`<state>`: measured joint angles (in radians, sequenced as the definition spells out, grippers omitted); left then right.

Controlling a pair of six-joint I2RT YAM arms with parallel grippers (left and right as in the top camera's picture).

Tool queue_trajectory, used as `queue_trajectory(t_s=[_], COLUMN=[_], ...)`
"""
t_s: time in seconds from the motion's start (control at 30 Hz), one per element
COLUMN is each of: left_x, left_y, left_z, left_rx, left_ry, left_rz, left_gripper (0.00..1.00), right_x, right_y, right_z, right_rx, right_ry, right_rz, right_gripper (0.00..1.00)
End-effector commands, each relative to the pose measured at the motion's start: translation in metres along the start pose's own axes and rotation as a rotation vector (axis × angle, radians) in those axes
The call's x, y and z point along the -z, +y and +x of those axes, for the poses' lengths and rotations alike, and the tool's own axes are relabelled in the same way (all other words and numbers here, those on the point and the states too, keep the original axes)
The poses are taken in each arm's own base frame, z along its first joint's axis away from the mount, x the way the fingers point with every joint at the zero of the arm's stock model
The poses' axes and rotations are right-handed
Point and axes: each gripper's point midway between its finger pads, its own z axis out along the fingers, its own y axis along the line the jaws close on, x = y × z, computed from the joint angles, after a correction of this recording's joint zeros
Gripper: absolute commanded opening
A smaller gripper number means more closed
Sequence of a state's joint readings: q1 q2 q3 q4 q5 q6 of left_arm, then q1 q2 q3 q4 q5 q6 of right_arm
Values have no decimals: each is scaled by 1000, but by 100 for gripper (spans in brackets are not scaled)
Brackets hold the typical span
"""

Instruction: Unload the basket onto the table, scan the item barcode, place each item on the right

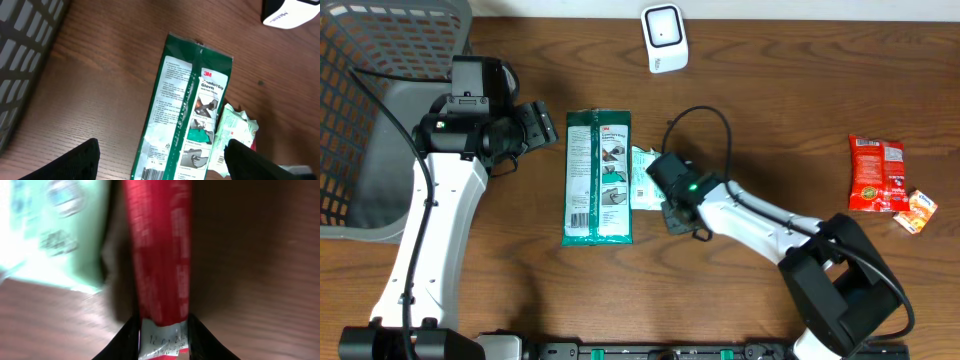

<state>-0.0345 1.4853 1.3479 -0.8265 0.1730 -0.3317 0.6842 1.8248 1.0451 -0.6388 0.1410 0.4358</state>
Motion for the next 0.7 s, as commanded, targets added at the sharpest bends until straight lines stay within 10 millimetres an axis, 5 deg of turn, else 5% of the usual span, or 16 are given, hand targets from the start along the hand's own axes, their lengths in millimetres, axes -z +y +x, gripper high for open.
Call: queue_trajectory(t_s=[0.0,0.2,0.37,0.67], left_x=[-3,-3,-3,-3], left_y=[4,4,4,4], left_z=[0,0,0,0], left_rx=[-10,-9,-10,-10], left_ry=[6,6,6,6], left_rz=[-15,-15,-14,-15], left_gripper=[81,81,81,81], right_x=[-8,-12,-11,46], right_y=[-33,-62,-81,-75], right_z=[-2,-2,-1,-47], right_rx=[-21,-47,11,51], right_ry=[19,76,100,-47], right_rz=[63,21,16,-22], right_gripper=[26,23,31,41])
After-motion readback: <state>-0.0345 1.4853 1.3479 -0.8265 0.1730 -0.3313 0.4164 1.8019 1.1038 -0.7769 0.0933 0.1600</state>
